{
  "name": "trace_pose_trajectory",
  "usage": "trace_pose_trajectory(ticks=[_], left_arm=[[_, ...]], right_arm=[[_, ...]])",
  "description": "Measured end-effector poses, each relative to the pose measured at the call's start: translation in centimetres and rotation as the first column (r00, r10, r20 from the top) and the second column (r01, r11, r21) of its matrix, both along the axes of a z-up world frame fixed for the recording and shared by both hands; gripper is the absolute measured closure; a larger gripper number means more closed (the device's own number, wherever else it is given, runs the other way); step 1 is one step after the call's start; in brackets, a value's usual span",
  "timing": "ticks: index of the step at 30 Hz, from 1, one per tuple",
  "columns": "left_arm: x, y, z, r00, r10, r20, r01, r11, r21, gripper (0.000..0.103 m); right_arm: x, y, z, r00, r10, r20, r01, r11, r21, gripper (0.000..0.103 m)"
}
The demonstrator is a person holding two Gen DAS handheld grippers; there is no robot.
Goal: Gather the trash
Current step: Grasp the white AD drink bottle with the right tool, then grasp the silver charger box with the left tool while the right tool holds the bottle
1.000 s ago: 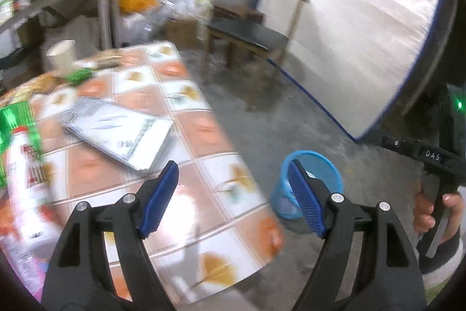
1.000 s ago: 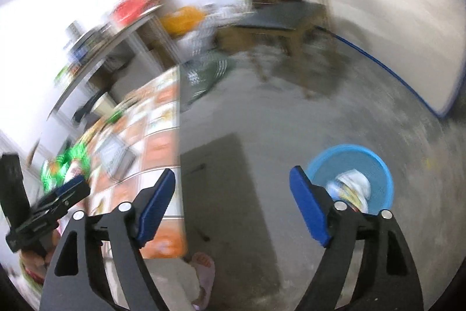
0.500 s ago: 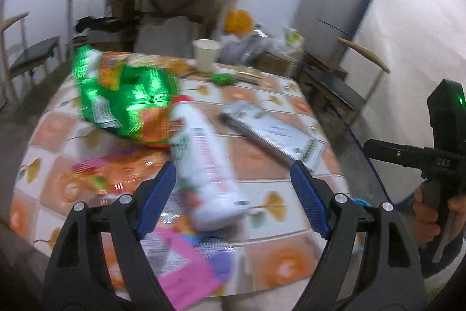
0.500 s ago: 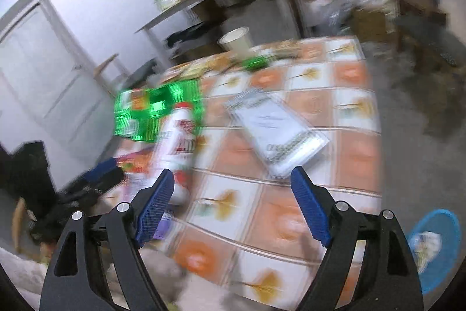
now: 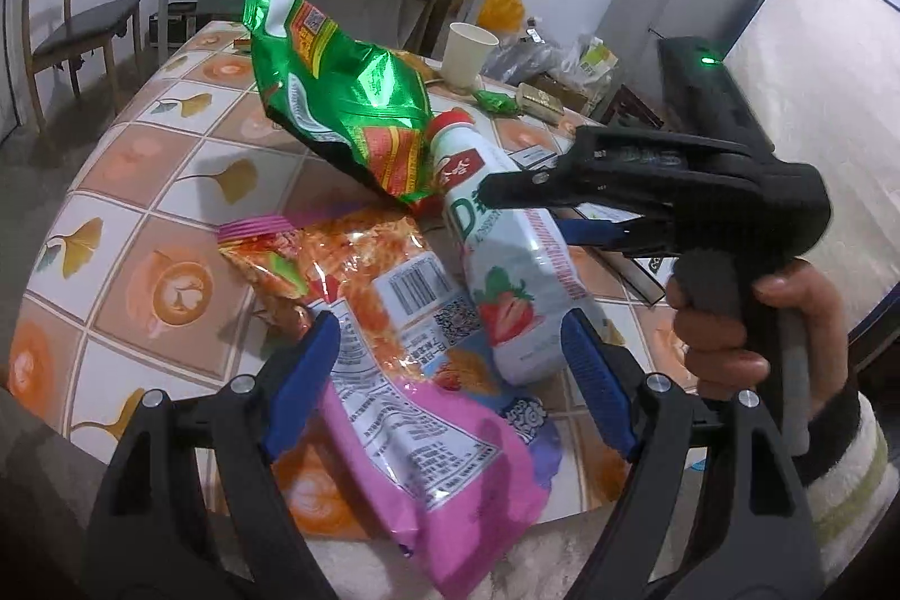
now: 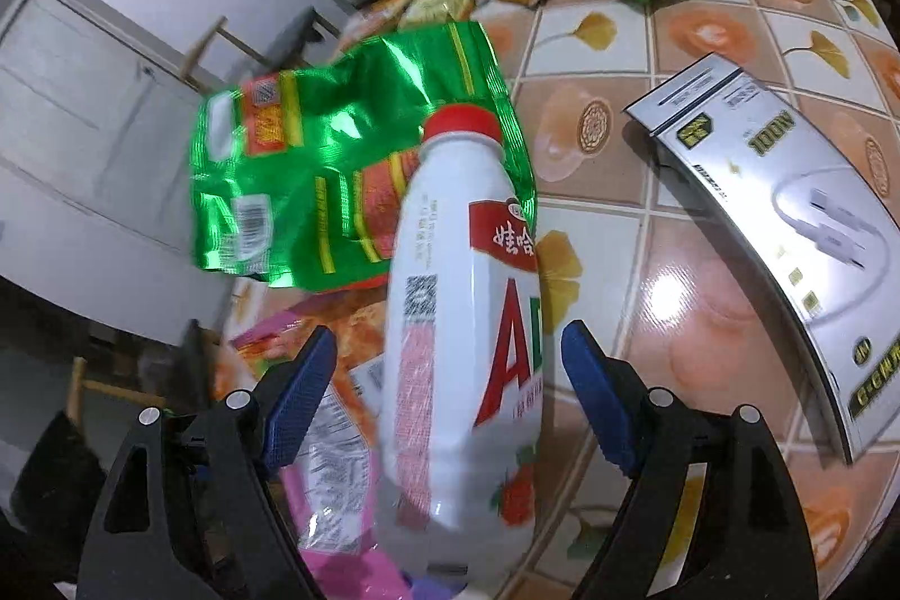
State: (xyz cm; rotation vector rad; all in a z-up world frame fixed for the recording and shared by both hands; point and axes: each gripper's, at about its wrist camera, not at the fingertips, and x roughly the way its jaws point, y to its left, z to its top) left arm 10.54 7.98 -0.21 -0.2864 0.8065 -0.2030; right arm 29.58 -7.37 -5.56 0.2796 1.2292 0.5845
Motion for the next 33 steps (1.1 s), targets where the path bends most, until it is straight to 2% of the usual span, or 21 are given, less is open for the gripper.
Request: trace_pose_trajectory(ticks=[3, 5, 14, 23, 27, 31, 32, 33], left_arm=[[0.1, 0.3, -0.6, 1.0, -0.005, -0.007, 0.005, 1.0, -0.009, 0.026], [0.4, 0.6, -0.8, 1.0, -0.009, -0.008, 0.009, 1.0, -0.013, 0.026], [0.5, 1.2, -0.4, 1.0, -0.001, 0.003, 0.001, 0.999, -0.036, 0.026], [0.4, -1.1, 1.4, 0.999, -0.037, 0.032, 0.039, 0.997, -0.064, 0.026], [1.1, -2.5, 1.8, 0.997, -0.068, 0.041, 0.071, 0.995, -0.074, 0.026], [2.4, -3.8, 1.8, 0.996, -0.08, 0.026, 0.082, 0.99, -0.113, 0.026], [3.1, -4.1, 1.7, 0.997, -0.077, 0.014, 0.078, 0.987, -0.137, 0.029], [3.7, -4.2, 1.6, 0.998, -0.071, 0.0, 0.07, 0.984, -0.164, 0.038]], right_arm=[[0.4, 0.7, -0.8, 1.0, 0.02, -0.01, -0.02, 0.999, -0.025, 0.027], [0.5, 0.8, -1.3, 0.999, 0.028, -0.024, -0.029, 0.999, -0.027, 0.041], [-0.6, -1.6, -0.9, 1.0, 0.011, -0.02, -0.01, 0.999, 0.052, 0.042], [-3.2, -8.0, 3.7, 0.996, -0.047, 0.079, 0.04, 0.995, 0.096, 0.043], [-2.4, -12.2, 6.6, 0.977, -0.125, 0.171, 0.12, 0.992, 0.039, 0.043], [0.9, -16.2, 7.3, 0.956, -0.181, 0.23, 0.209, 0.973, -0.103, 0.043], [2.0, -17.0, 7.1, 0.951, -0.189, 0.243, 0.229, 0.962, -0.15, 0.043], [3.1, -17.8, 6.6, 0.949, -0.189, 0.252, 0.24, 0.952, -0.189, 0.043]])
